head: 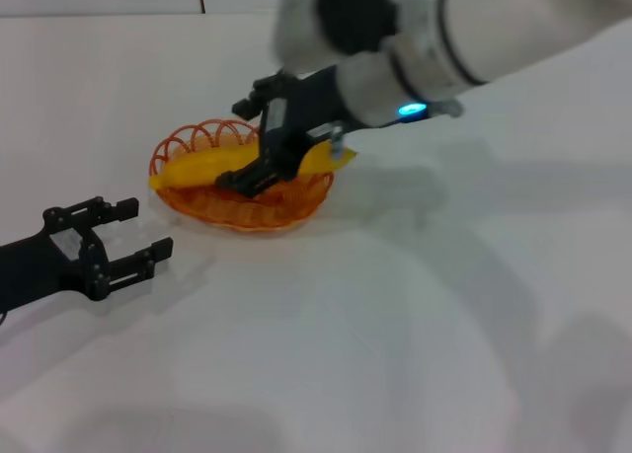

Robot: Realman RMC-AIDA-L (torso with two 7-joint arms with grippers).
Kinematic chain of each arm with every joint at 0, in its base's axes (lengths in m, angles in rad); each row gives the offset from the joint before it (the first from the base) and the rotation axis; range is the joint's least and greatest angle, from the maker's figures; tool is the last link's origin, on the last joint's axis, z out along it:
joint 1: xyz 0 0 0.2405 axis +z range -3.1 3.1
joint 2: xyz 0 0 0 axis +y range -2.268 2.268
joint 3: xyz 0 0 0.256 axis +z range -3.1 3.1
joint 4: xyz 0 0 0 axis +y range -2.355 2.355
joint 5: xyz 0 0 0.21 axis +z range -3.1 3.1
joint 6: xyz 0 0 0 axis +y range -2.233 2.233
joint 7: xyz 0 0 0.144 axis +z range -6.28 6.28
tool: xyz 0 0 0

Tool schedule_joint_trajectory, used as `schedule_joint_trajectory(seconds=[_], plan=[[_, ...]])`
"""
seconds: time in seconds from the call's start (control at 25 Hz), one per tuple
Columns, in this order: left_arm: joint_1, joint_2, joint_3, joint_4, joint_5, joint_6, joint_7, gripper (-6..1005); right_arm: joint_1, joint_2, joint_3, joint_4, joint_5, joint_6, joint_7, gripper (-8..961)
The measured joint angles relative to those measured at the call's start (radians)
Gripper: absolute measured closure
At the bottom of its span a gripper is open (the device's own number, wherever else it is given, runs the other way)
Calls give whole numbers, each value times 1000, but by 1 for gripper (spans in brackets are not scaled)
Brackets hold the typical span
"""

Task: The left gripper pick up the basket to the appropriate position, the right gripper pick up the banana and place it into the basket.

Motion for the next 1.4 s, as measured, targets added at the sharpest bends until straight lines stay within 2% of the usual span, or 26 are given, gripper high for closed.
schedule_joint_trajectory(seconds=[0.16,0.32,0.76,1.16,1.4], plan=[[3,0,0,0,-2,0,1,286,-58,1,192,-13,69,-167,-136,55],[5,0,-4,0,-4,0,1,286,-104,0,349,25,99,-260,-226,58],[9,-1,-7,-1,-4,-20,4,286,-199,-3,583,218,124,-287,-411,62],[9,-1,-8,-24,-4,-26,18,287,-315,-8,617,257,123,-290,-459,62],[9,-2,-8,-25,-5,-26,26,286,-340,-3,619,262,127,-294,-492,62]])
